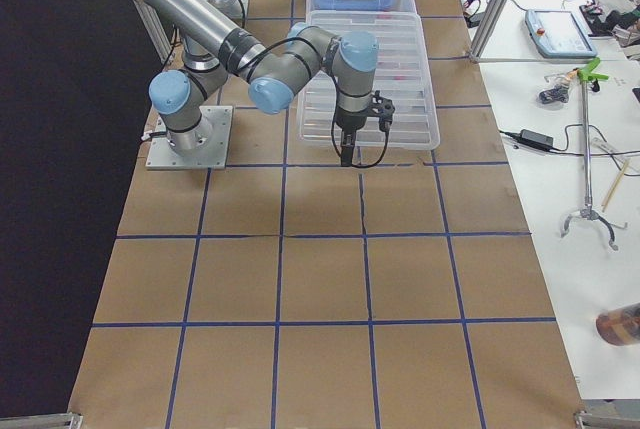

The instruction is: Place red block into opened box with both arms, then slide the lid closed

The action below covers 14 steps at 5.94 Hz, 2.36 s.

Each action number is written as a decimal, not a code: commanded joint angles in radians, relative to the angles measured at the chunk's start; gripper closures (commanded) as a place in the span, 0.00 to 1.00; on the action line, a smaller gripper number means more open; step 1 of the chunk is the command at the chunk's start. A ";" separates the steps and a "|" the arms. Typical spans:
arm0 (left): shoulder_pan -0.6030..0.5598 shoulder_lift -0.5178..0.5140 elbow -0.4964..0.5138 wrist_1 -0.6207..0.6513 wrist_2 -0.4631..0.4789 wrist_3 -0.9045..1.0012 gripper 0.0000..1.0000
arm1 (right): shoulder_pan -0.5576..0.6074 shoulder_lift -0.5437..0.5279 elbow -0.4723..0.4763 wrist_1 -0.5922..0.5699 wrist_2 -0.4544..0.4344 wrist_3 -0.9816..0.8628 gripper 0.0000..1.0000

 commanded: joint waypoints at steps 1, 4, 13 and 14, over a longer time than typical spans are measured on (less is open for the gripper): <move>0.002 -0.079 -0.061 0.136 0.003 0.061 0.02 | 0.097 -0.041 -0.134 0.222 0.010 0.152 0.00; 0.000 -0.148 -0.094 0.252 -0.002 0.061 0.13 | 0.399 -0.043 -0.343 0.536 0.095 0.566 0.00; -0.209 0.080 0.269 -0.303 -0.039 -0.315 0.99 | 0.618 -0.032 -0.334 0.530 0.100 0.707 0.00; -0.297 0.052 0.312 -0.299 -0.040 -0.406 0.99 | 0.618 -0.031 -0.334 0.530 0.100 0.710 0.00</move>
